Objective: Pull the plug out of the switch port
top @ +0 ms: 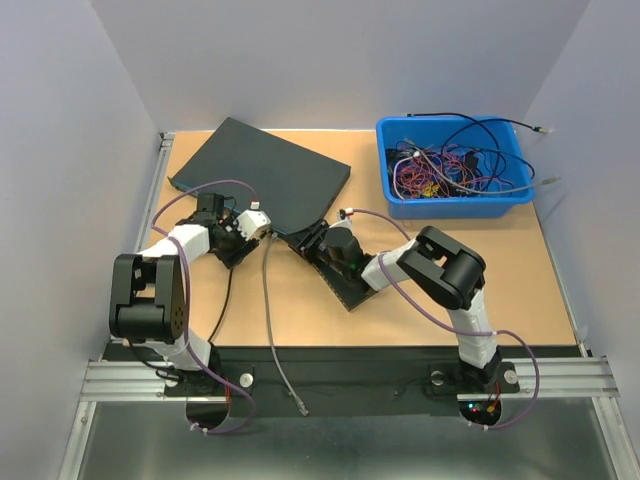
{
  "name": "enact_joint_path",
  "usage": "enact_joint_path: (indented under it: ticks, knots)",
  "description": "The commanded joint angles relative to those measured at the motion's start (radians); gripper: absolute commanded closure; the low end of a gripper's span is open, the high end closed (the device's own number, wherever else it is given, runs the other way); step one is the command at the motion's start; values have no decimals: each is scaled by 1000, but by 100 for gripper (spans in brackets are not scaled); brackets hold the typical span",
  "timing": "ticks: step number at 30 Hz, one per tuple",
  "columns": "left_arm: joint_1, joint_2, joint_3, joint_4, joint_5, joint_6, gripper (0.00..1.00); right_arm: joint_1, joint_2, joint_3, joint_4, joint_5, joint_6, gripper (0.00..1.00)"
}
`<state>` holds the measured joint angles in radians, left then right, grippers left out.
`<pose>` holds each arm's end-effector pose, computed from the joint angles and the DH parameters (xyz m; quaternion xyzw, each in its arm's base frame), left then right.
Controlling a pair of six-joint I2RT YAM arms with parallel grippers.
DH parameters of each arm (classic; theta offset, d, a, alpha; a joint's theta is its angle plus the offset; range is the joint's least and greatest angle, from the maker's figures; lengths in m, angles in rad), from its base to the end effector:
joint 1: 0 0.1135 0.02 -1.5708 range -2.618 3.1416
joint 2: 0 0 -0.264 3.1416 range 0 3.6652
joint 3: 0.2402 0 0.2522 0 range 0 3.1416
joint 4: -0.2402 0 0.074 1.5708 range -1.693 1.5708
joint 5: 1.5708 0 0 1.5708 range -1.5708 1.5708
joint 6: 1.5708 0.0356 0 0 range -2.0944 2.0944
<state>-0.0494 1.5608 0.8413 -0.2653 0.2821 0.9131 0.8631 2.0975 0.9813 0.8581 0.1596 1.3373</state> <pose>0.3001 -0.0248 0.1710 0.4748 0.8214 -0.0026 0.3160 0.2771 0.3152 0.1201 0.2328 0.7562 0.5135 0.3321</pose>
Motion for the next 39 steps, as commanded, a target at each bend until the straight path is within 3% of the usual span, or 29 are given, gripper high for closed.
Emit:
enact_joint_path:
  ticks: [1,4,5,6,7,18,29,32,35,39]
  knots:
    - [26,42,-50,51,-95,47,49,-12,-21,-24,-93,37,-43,56]
    - [42,47,-73,26,-87,87,67,-15,-25,-27,-91,38,-43,56]
    - [68,44,-76,8,-81,93,87,-18,-27,-27,-91,37,-46,56]
    - [81,44,-82,-2,-75,99,97,-18,-27,-29,-91,35,-46,56]
    - [86,35,-84,-27,-61,118,100,-18,-27,-29,-91,34,-46,56]
    - [143,-152,-29,-212,66,127,100,-29,-56,-24,-91,27,-99,56]
    - [149,-327,169,-422,291,83,100,-27,-218,-38,-80,17,-467,56]
    - [149,-327,234,-442,351,49,100,-27,-235,-24,-42,-154,-599,55]
    - [148,-329,340,-436,399,-35,100,-27,-229,-3,103,-361,-687,51]
    - [149,-340,493,-379,466,-180,100,5,-206,68,208,-442,-737,29]
